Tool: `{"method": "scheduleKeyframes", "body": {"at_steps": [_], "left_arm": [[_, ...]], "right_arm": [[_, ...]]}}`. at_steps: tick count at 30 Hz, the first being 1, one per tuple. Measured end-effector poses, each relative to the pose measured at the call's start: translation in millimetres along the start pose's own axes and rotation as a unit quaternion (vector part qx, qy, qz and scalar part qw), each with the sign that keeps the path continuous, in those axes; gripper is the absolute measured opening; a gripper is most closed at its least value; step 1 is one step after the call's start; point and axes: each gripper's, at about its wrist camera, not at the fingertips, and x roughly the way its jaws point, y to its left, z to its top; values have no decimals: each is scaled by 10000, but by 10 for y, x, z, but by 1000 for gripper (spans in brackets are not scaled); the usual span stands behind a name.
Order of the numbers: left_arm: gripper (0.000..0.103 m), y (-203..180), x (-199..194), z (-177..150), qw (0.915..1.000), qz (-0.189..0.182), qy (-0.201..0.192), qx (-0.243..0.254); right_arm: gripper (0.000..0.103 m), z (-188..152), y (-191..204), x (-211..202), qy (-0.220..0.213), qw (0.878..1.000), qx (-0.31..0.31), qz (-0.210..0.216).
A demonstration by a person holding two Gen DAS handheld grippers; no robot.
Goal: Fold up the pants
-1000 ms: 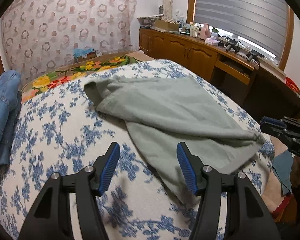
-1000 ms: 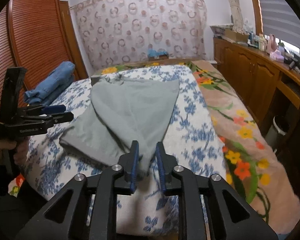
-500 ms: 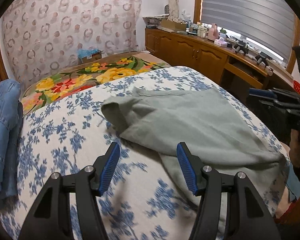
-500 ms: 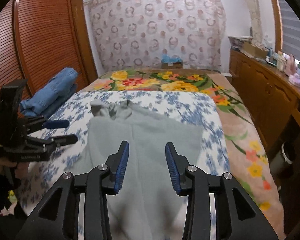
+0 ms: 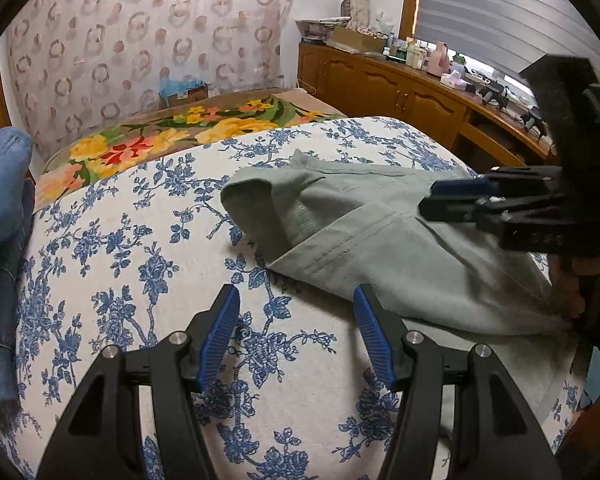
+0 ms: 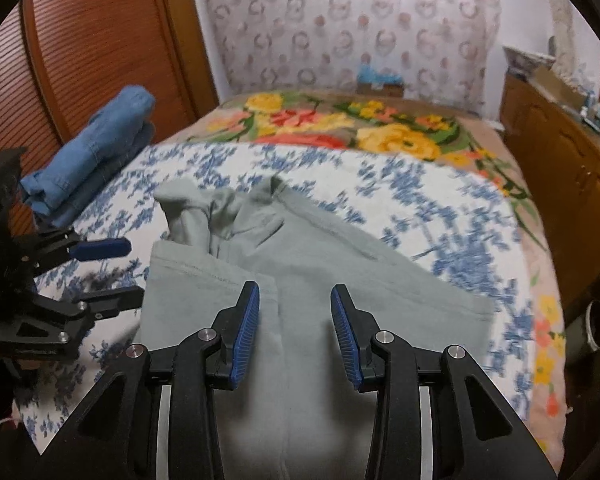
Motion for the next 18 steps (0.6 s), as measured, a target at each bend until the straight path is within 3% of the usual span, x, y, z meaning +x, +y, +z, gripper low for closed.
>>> {"method": "scheduleKeyframes", "body": {"at_steps": [7, 18], "left_arm": [[58, 17, 25, -41, 10000, -20, 40, -15], [58, -28, 68, -41, 9999, -47, 161, 31]], "right_arm": [[38, 25, 68, 154, 286, 9995, -111, 104], [6, 36, 142, 169, 317, 9986, -353, 250]]}}
